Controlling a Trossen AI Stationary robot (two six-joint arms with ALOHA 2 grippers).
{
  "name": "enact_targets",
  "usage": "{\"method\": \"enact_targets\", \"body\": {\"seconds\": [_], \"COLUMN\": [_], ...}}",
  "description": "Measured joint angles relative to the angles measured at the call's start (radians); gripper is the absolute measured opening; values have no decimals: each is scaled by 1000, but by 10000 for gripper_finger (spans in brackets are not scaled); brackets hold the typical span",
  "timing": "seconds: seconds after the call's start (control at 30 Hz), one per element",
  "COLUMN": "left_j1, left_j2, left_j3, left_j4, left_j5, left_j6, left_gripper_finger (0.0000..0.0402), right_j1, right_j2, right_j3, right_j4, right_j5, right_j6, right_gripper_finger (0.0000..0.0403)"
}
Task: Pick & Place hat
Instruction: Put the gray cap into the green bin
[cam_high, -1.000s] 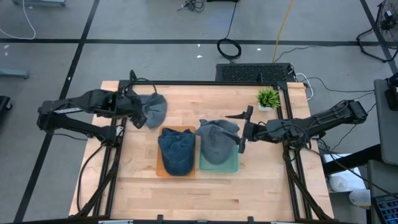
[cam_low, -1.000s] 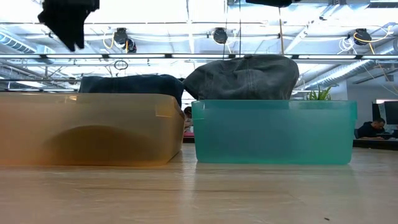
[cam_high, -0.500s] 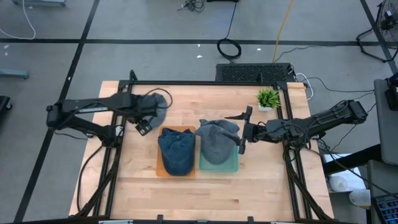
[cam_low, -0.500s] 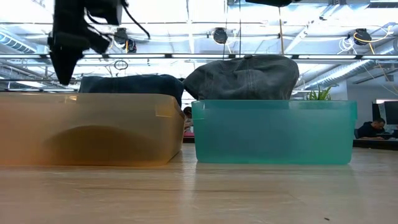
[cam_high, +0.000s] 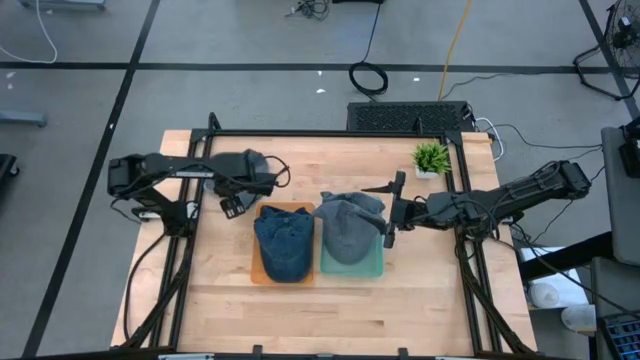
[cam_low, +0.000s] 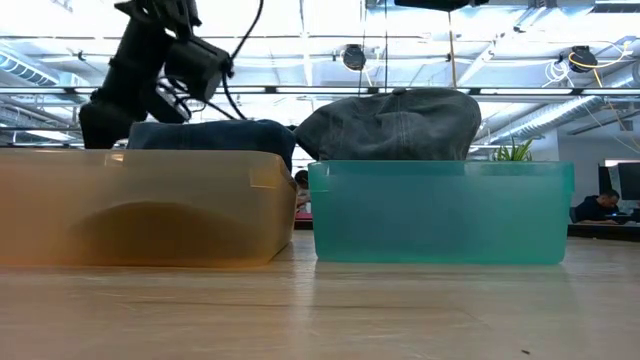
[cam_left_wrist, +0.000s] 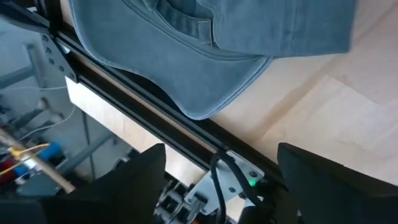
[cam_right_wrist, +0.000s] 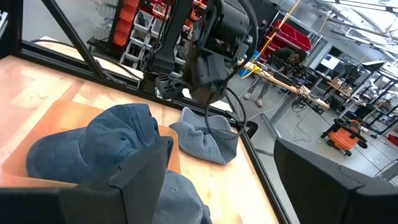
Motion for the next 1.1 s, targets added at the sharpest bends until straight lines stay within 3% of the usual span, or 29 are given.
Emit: {"method": "enact_targets", "body": {"seconds": [0.2, 0.43, 0.73, 0.93, 1.1], "left_j1": [2, 14, 132, 202, 238], "left_j2": [61, 73, 78, 116, 171], "left_j3": [-76, -168, -224, -224, -224], "left_j4": [50, 217, 380, 390, 407], "left_j5": [-18, -29, -54, -44, -18], "left_j6": [5, 26, 86, 102, 117], "left_gripper_finger": [330, 314, 291, 259, 204], "right_j1": [-1, -1, -1, -1, -1], "right_j2": [0, 0, 0, 0, 0], "right_j3": [0, 0, 0, 0, 0], "right_j4": [-10, -10, -9, -9, -6], "right_j5": [3, 4, 4, 4, 4], "right_j6": [-7, -30, -27, -28, -29], "right_gripper_finger": [281, 281, 281, 281, 281]}}
